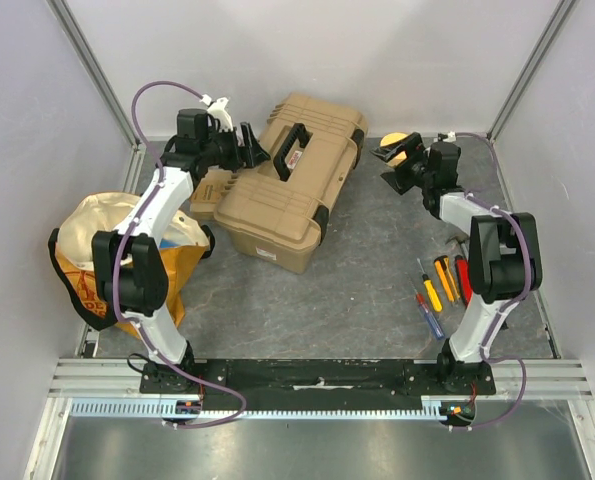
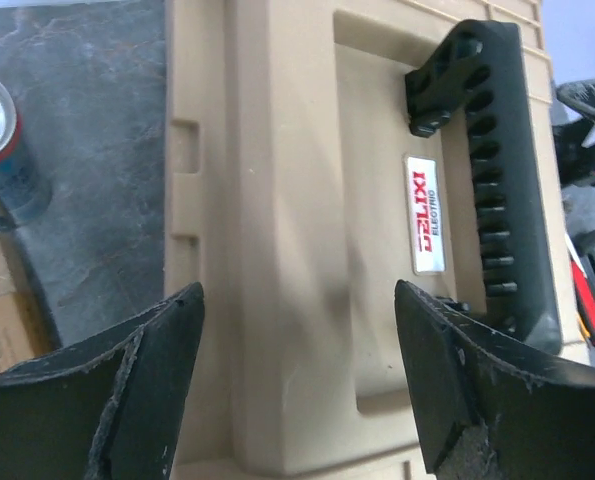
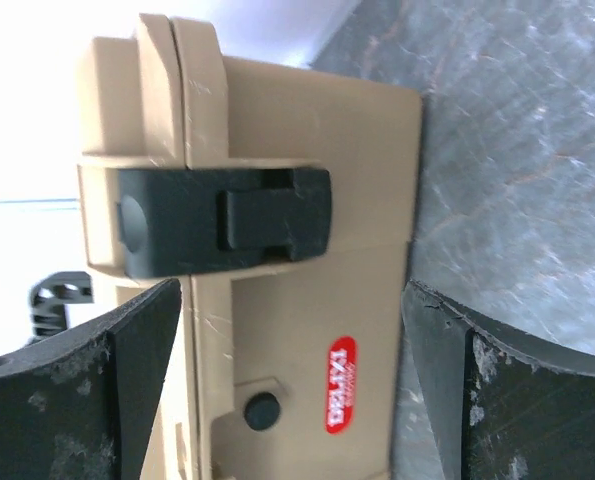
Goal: Pack the tool kit
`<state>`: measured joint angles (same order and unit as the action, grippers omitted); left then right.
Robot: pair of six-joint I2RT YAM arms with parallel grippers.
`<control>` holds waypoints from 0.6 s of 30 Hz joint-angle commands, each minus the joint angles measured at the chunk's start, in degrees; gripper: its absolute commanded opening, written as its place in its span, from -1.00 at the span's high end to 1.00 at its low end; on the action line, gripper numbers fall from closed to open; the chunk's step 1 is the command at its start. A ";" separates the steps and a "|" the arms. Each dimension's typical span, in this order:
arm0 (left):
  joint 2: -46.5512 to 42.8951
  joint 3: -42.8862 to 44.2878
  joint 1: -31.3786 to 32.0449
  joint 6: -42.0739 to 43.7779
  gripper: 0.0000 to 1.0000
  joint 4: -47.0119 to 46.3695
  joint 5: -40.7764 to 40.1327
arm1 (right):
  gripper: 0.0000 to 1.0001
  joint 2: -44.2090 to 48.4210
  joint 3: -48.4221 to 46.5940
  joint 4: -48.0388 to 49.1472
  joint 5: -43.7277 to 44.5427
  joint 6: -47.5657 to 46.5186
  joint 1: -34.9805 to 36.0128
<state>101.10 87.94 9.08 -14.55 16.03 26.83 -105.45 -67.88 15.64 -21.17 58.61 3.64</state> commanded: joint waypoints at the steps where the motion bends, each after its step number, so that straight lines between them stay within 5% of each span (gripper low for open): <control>1: -0.11 0.31 0.06 -1.18 -0.65 1.37 6.74 | -0.96 -4.31 1.70 26.25 -6.43 17.83 -0.30; 5: -1.52 -2.94 0.06 -3.20 -0.61 0.14 8.85 | -0.96 -9.59 0.82 36.99 -6.34 26.54 -0.39; 18: -5.12 -9.80 0.15 -9.09 -0.49 -1.97 11.40 | -0.96 -19.61 -5.42 40.26 -8.36 30.51 1.90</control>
<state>97.93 80.73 8.14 -18.22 8.80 32.16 -122.10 -69.19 49.95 -26.92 85.82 3.95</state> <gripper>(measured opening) 0.754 0.980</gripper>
